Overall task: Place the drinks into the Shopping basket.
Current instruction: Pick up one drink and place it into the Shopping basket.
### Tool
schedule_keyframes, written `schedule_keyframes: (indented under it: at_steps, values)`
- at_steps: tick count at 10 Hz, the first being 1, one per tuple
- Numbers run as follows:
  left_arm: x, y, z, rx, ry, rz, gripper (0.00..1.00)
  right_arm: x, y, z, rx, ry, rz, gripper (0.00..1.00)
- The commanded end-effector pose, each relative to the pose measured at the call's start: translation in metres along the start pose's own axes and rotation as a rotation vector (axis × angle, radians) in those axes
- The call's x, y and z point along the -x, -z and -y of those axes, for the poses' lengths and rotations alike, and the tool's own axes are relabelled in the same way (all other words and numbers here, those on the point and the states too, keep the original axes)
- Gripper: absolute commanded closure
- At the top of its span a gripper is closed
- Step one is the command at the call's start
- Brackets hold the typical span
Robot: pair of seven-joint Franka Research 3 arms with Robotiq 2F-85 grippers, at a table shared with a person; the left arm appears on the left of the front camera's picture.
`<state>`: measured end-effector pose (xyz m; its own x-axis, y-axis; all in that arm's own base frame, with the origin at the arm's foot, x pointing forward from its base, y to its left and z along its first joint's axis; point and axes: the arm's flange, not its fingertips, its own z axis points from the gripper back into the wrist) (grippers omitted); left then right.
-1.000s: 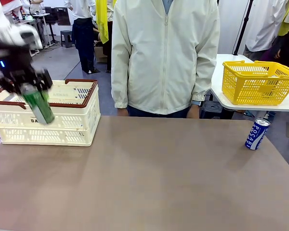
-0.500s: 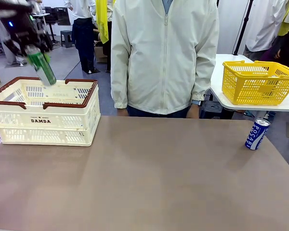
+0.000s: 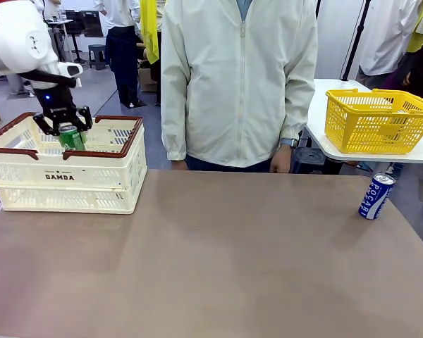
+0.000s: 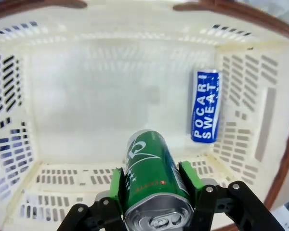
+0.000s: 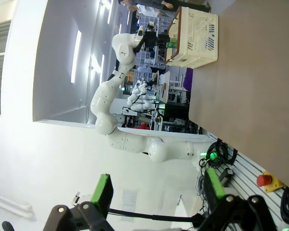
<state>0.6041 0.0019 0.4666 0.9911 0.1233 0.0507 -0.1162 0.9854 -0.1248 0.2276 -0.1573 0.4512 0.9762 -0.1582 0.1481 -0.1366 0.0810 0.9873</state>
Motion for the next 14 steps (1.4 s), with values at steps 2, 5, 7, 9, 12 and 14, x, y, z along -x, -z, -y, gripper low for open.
schedule_keyframes:
  at_steps: [2, 5, 7, 9, 12, 14]
  values:
    - [0.016, 0.015, -0.002, -0.037, 0.029, -0.020, 1.00, 0.002, 0.000, -0.003, 0.000, 0.007, -0.006, 0.00]
    - [0.017, 0.031, -0.006, -0.060, 0.042, -0.042, 0.63, 0.002, 0.000, -0.003, 0.000, 0.007, -0.006, 0.00]
    - [0.018, 0.032, -0.006, -0.067, 0.044, -0.041, 0.00, 0.002, 0.000, -0.003, 0.000, 0.007, -0.006, 0.00]
    - [0.021, 0.027, -0.004, -0.071, 0.050, -0.023, 0.00, 0.002, 0.000, -0.003, 0.000, 0.007, -0.006, 0.00]
    - [0.037, 0.003, -0.002, -0.037, 0.054, 0.038, 0.00, 0.002, 0.000, -0.003, 0.000, 0.007, -0.006, 0.00]
    - [0.065, -0.050, -0.006, 0.119, 0.029, 0.068, 0.00, 0.002, 0.000, -0.003, 0.000, 0.007, -0.006, 0.00]
